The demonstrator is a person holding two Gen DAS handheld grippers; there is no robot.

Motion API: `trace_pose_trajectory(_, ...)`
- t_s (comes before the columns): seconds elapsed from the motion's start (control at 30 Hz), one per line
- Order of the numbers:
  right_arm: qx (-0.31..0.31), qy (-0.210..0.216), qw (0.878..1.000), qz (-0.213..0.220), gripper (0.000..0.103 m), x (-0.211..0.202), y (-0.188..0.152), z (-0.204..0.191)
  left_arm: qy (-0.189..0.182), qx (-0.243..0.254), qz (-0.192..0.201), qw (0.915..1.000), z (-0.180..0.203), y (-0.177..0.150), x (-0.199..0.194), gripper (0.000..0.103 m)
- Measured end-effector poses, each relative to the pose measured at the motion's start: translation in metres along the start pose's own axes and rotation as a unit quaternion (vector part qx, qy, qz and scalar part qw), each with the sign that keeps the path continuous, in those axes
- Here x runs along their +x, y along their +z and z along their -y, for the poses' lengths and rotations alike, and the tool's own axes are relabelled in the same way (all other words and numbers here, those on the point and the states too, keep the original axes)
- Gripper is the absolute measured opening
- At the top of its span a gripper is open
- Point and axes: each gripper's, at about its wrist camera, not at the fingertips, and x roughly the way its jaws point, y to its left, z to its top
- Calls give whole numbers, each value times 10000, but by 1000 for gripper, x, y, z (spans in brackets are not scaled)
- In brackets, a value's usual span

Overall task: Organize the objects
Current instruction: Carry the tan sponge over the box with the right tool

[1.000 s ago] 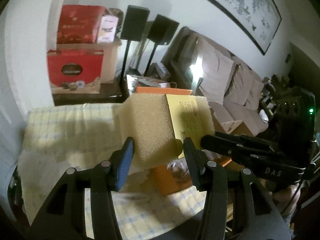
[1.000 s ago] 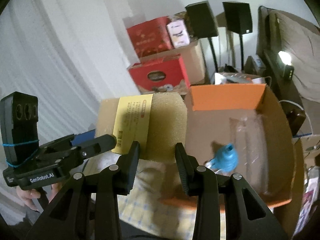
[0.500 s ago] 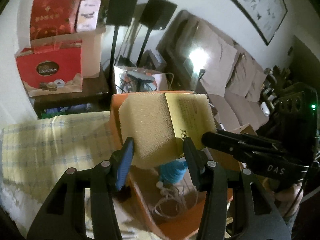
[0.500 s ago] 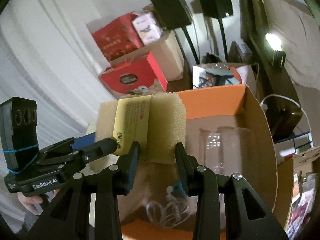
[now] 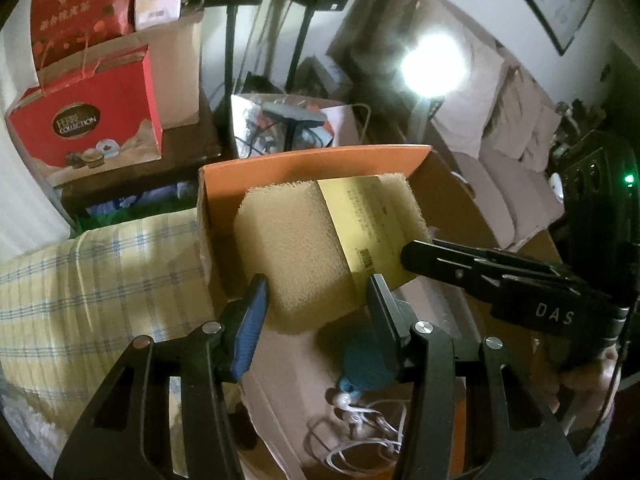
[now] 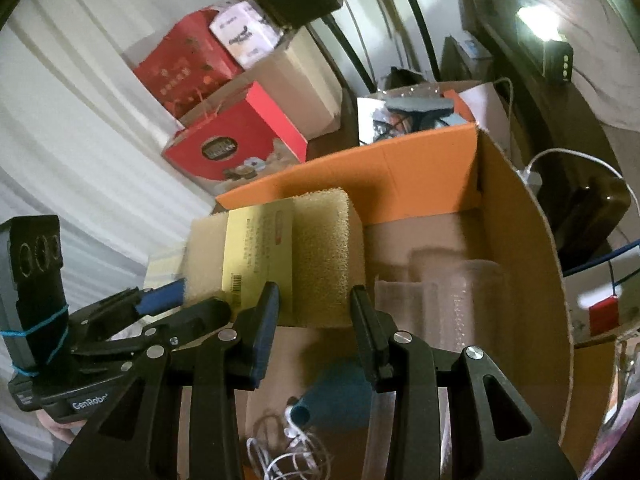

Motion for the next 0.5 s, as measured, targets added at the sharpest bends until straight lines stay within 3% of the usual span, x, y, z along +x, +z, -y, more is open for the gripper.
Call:
trace_pose_trajectory(0.23, -108, -287, 9995, -86, 39, 15, 1, -1, 79, -91, -175, 9998, -6, 2, 15, 51)
trace_pose_trajectory(0.37, -135, -344, 9993, -62, 44, 12, 0, -3, -16, -50, -132, 9999, -2, 2, 10, 67)
trace_pose_trajectory(0.4, -158, -370, 9992, -32, 52, 10, -2, -4, -12, -50, -80, 10000, -1, 2, 7, 78)
trace_pose_trajectory(0.43, -187, -398, 9990, 6, 55, 6, -3, -5, 72, -63, 26, 10000, 0, 1, 1, 83)
trace_pose_trajectory(0.5, -230, -422, 9988, 86, 56, -1, -6, -8, 37, -81, 182, 9998, -1, 1, -9, 88)
